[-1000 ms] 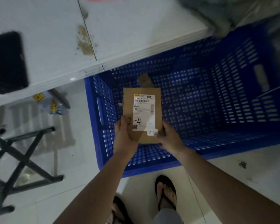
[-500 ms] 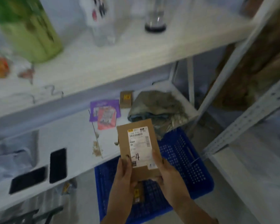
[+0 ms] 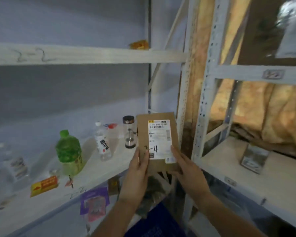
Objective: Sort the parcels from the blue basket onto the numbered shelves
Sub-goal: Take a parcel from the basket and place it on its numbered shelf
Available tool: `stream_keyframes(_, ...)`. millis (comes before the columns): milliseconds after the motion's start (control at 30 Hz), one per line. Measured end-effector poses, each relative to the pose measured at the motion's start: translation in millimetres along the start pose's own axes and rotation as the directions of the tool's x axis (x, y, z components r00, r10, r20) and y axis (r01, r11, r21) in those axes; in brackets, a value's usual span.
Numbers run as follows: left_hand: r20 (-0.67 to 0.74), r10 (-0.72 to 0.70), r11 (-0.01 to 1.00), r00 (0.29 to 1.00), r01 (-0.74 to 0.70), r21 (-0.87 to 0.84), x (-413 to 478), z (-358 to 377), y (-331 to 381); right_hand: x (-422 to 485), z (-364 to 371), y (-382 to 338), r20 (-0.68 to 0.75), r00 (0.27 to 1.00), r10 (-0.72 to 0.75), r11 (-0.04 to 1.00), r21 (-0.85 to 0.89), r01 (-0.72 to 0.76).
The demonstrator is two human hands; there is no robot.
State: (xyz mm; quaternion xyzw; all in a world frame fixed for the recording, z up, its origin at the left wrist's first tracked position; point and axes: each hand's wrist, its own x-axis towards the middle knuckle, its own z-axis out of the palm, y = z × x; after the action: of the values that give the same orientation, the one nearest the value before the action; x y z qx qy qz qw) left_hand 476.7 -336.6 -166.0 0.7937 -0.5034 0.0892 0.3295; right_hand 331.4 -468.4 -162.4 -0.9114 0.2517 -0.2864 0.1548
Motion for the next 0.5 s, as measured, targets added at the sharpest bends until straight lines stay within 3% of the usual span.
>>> stream_keyframes(67,-0.029,0.152,0.988,0.988,-0.152,-0.011,20.1,-42.2,29.3,4.4,-53.3,-22.2,-0.093,0.996,-0.009,0.999,-0.043,0.005)
stream_keyframes(100,-0.032,0.177,0.977,0.984,-0.18,-0.11,27.0,-62.6,47.6,3.8,-77.4,-30.7,-0.139,0.99,-0.018,0.998,-0.061,0.009)
stream_keyframes(233,-0.101,0.401,0.911,0.911,-0.408,-0.062,57.1,-107.1,110.4,-7.5,-160.1,-50.4,-0.303,0.953,-0.019,0.995,-0.096,-0.01)
stream_keyframes(367,-0.086,0.592,0.806,0.802,-0.586,0.085,75.9,-133.2,165.9,-31.3,-234.3,-48.3,-0.427,0.902,-0.063,0.982,-0.187,-0.02)
stream_keyframes(433,-0.133,0.726,0.688,0.675,-0.706,0.171,77.2,-134.1,196.9,-47.8,-270.1,-42.7,-0.471,0.879,-0.08,0.965,-0.257,-0.05)
stream_keyframes(500,-0.183,0.752,0.659,0.633,-0.733,0.171,73.1,-139.4,236.1,-65.4,-303.8,-38.8,-0.523,0.845,-0.112,0.948,-0.311,-0.066)
